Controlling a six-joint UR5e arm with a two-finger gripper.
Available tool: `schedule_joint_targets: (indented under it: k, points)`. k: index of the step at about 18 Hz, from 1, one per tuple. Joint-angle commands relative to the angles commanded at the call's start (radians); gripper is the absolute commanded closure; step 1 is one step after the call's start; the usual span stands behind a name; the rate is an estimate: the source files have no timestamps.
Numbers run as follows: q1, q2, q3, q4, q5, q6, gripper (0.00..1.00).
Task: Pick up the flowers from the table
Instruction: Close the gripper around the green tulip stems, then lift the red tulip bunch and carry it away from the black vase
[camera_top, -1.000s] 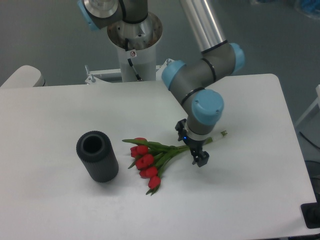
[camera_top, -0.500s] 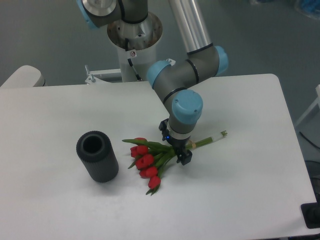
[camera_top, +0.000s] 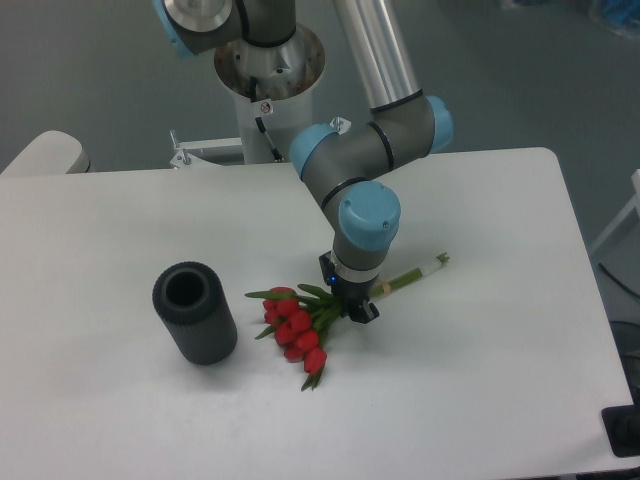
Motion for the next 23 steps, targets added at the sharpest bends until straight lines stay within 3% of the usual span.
schedule_joint_targets:
  k: [5,9,13,19,23]
  points:
    - [0.026,-0.009,0.089,-0.047,-0.006,-0.029,0.92]
    - [0.026,-0.047,0.190,-0.095,-0.003,-0.066,0.94]
    - [0.026,-0.096,0.299,-0.184,0.002,-0.067,0.94]
    - [0.026,-0.176,0.419,-0.201,0.024,-0.064,0.94]
    - [0.025,-0.209,0.503,-0.287,0.061,-0.054,0.93]
